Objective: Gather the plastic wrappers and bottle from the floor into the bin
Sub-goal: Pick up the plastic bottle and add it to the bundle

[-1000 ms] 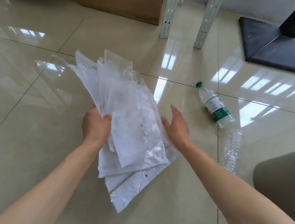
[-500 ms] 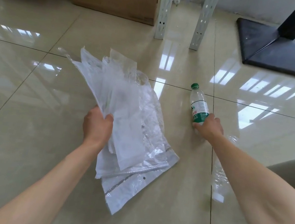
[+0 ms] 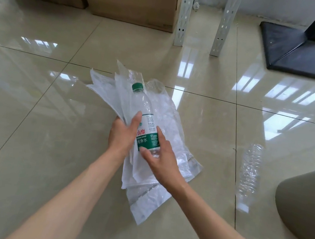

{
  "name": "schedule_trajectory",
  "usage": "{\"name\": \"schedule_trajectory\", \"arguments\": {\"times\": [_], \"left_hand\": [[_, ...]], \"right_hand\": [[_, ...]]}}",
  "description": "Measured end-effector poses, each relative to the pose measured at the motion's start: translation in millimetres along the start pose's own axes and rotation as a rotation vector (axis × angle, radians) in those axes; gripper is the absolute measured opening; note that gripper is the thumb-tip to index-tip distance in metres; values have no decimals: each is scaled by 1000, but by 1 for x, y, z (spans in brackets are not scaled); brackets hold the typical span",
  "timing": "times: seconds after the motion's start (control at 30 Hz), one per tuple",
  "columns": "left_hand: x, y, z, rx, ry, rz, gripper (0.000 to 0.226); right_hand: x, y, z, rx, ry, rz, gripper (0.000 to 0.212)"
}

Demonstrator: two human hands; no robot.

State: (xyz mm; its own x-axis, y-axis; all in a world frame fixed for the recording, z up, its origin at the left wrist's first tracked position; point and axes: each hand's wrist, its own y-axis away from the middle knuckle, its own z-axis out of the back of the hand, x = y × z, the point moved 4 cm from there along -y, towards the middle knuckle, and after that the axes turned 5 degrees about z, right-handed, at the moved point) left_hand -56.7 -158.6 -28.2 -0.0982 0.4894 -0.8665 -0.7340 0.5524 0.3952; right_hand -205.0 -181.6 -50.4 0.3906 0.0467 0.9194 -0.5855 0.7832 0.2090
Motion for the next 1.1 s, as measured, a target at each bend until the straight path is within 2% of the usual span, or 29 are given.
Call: {"name": "schedule_trajectory", "arguments": {"times": [0.17,0.27,0.33,0.4,0.5,0.57,0.63,0.7,0.77,0.87,0.97,1.1], "left_hand": [[-3,2,-4,119,65,14,57],[-3,2,-12,109,42,10,51],[-3,4,-19,68,-23,20,55],[-6,6,-25,39,-71,13,63],[-12,9,-34,43,-105,-8,73],[-15,11,-38,49,-140,-27,75],[-16,13,-45,64,-141,-37,74],[-17,14,-52,90,-109,-46,76],[-18,14,-62,137,-80,-57,77],[-18,16,-79,225,-32,-71,80],[-21,25,-96,286,24,-102,81],[-45,53,-112,384,100,-173,72]], "right_hand": [[-2,9,-5,20,-71,7,78],[-3,12,3,89,-51,12,66],[-11,14,18,112,-13,-27,60],[-28,15,50,-48,82,-110,63],[-59,23,128,-515,462,-270,55],[-80,32,176,-686,616,-423,59],[-107,37,212,-681,628,-640,71],[-131,40,230,-573,600,-832,81],[-144,39,233,-509,505,-896,78],[-141,25,220,-523,341,-768,70],[-112,1,207,-551,194,-533,72],[-65,-17,202,-493,37,-292,74]]}}
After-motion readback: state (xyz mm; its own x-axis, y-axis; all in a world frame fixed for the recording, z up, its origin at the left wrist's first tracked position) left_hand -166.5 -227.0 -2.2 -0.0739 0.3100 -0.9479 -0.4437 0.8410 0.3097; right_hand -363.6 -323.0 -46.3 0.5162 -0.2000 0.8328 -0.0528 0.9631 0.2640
